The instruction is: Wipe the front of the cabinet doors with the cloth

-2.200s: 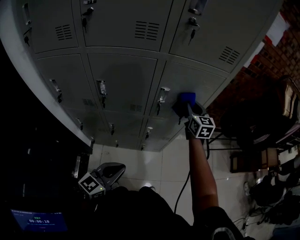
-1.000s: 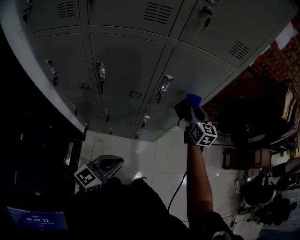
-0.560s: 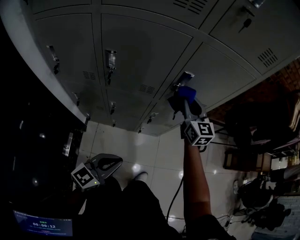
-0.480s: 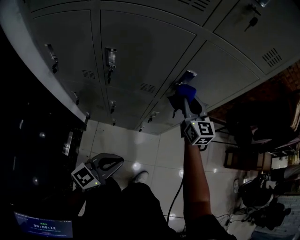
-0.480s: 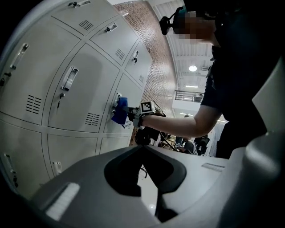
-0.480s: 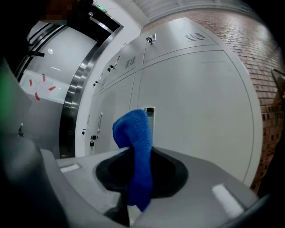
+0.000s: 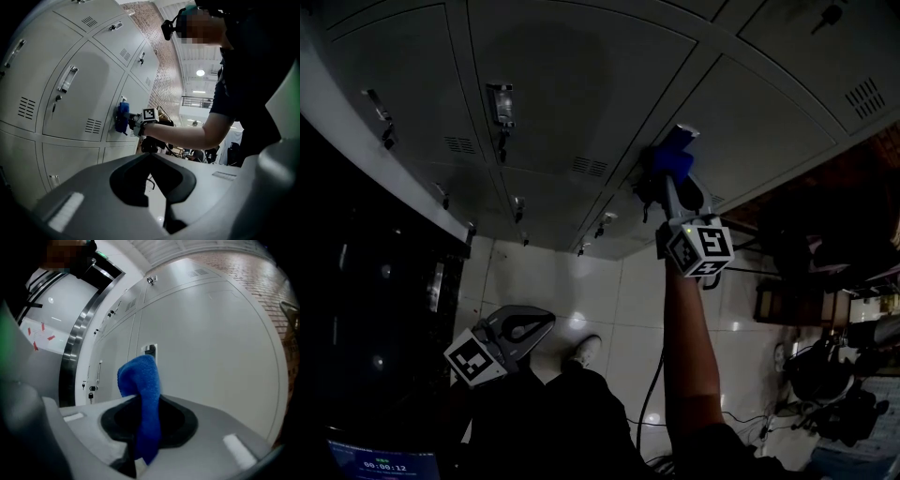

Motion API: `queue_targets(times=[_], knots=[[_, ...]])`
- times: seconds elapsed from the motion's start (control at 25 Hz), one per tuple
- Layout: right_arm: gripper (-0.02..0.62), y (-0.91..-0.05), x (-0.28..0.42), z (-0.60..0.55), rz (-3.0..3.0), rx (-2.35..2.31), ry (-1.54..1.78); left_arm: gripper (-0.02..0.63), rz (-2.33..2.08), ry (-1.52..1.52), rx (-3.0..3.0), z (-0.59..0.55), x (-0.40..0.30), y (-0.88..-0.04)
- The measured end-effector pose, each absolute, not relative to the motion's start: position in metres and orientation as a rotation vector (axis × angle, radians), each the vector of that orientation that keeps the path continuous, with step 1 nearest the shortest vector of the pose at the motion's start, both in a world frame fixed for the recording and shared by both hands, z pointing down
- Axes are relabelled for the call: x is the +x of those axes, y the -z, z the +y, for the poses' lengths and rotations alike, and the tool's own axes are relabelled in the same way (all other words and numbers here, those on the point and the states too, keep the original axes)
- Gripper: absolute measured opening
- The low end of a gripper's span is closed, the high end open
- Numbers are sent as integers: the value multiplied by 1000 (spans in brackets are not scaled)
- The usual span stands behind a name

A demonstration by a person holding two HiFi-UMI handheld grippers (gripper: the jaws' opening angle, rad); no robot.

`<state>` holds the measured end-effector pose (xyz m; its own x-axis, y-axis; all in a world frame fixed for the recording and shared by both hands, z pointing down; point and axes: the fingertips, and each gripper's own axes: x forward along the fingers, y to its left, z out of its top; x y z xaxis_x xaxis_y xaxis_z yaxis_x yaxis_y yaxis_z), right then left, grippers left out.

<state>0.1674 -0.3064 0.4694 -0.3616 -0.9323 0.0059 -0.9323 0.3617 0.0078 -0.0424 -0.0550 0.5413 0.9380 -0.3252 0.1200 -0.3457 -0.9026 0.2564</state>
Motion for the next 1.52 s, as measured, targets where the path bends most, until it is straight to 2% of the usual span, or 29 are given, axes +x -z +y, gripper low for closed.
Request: queue_targets(times=[1.04,1.28,1.52], knots=[[78,-483,385,-265,-2307,2160,-65,0,-379,-104,2830,-47,48,-551],[78,-486,379,-256,-2369,2188,-93,0,-392,-71,2817,-40,50,-551],[78,-479,297,-242,-2580,1994,-34,0,-439,-109,2797,-37,37,-555]])
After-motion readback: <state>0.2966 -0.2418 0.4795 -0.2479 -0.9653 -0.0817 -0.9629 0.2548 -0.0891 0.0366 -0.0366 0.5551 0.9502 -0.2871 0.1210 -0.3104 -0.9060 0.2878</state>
